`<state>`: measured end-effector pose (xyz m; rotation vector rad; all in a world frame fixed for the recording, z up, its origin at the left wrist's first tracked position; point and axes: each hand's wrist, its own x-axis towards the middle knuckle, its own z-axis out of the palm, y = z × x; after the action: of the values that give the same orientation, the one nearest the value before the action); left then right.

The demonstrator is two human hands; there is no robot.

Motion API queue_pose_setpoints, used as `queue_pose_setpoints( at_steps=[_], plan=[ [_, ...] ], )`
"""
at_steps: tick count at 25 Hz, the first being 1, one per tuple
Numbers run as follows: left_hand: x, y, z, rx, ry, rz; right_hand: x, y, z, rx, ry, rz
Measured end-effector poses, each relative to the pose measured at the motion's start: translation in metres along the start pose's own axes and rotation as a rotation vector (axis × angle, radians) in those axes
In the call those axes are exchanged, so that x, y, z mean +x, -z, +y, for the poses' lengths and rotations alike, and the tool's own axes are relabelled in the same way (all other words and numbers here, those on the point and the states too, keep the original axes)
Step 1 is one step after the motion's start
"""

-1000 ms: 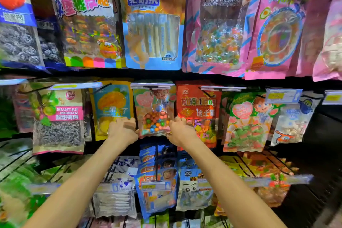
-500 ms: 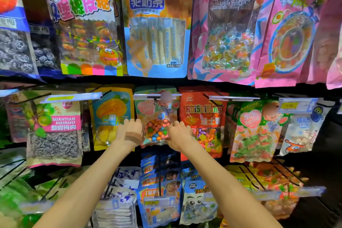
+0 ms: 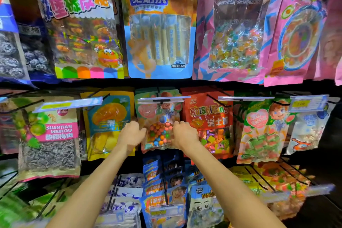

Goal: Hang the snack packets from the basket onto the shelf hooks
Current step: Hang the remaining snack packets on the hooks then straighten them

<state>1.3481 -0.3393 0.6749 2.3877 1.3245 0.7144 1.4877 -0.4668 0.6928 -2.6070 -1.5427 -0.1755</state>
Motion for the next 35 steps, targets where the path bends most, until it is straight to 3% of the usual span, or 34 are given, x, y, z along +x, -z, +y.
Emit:
queue_pose_setpoints(
  at_steps=[9,21,27,33,35],
  plan=[
    [0.002,-0.001,0.005,-0.324,0.133,0.006,0.007,-0.012,0.001,0.275,-0.141,0.097],
    [0.005,-0.001,0.02,-0.535,0.309,-0.021,0.029,-0.017,0.013,0.799,-0.113,-0.009],
    [0.018,-0.015,0.004,-0.634,0.329,0.042,0.026,-0.02,0.02,0.829,-0.084,-0.051],
    [0.0,-0.013,-0.002,-0.591,0.134,0.013,0.031,-0.029,0.014,0.876,-0.073,-0.055],
    [-0.001,-0.01,0.0,-0.589,0.144,-0.008,0.033,-0.029,0.01,0.886,-0.063,-0.039]
  ],
)
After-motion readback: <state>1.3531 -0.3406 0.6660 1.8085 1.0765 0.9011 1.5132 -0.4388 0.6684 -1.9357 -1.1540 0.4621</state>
